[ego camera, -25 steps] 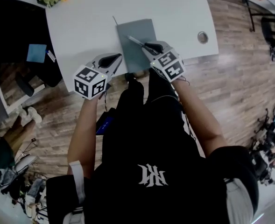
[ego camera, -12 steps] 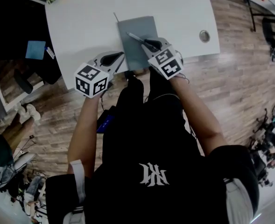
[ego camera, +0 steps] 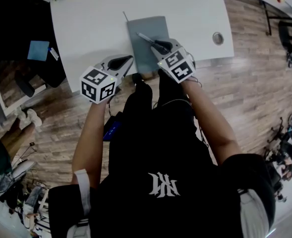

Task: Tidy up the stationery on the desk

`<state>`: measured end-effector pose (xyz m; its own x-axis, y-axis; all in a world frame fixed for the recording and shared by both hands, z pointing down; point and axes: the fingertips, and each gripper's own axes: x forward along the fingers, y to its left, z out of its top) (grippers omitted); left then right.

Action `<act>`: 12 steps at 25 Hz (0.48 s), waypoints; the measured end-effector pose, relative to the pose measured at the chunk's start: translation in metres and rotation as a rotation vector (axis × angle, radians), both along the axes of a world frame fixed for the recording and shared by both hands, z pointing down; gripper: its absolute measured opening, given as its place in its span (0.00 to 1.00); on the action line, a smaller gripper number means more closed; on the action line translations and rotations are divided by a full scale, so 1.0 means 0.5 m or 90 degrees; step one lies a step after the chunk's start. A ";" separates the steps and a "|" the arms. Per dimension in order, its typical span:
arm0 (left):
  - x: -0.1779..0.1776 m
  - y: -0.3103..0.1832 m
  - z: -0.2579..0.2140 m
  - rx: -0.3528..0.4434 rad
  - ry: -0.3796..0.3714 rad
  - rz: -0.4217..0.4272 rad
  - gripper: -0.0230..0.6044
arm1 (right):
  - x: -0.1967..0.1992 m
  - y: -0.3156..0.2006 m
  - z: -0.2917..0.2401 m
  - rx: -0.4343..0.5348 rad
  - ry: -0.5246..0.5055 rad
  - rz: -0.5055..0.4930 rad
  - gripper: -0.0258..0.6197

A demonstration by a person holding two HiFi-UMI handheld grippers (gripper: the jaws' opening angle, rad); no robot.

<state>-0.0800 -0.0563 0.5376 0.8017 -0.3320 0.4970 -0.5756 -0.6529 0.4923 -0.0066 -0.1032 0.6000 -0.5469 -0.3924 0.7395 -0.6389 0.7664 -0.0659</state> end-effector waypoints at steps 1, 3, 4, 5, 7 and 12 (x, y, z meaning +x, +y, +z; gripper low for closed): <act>-0.001 0.002 -0.001 0.001 0.000 -0.001 0.04 | 0.000 0.000 0.000 0.001 0.001 -0.002 0.17; -0.003 0.005 -0.004 0.003 0.001 -0.003 0.04 | 0.000 -0.001 -0.001 0.004 0.004 -0.005 0.19; -0.005 0.006 -0.006 0.004 0.002 -0.005 0.04 | 0.000 -0.001 -0.003 0.007 0.006 -0.006 0.19; -0.007 0.007 -0.007 0.005 0.003 -0.007 0.04 | 0.001 -0.002 -0.005 0.009 0.008 -0.007 0.19; -0.012 0.008 -0.011 0.008 0.005 -0.012 0.04 | 0.001 -0.006 -0.013 0.015 0.006 -0.005 0.19; -0.021 0.007 -0.032 0.027 0.014 -0.020 0.04 | -0.010 -0.023 -0.077 0.058 -0.024 0.000 0.19</act>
